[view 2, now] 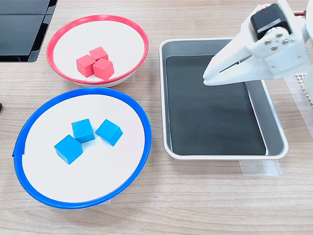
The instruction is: Resolve any anomalies and move all blocks to matching dishes
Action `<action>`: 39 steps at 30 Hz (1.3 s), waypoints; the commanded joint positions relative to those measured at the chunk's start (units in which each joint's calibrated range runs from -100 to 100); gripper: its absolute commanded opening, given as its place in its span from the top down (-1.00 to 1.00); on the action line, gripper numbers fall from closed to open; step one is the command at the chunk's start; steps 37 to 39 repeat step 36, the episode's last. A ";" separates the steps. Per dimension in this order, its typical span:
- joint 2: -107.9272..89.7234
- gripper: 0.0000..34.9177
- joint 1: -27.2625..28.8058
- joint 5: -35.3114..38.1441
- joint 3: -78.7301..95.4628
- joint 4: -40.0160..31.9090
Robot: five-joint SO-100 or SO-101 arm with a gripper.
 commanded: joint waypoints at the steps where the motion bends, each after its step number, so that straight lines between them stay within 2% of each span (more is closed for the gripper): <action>1: -0.17 0.99 0.33 0.15 0.00 0.19; 39: -0.17 0.98 -0.15 0.44 0.00 0.28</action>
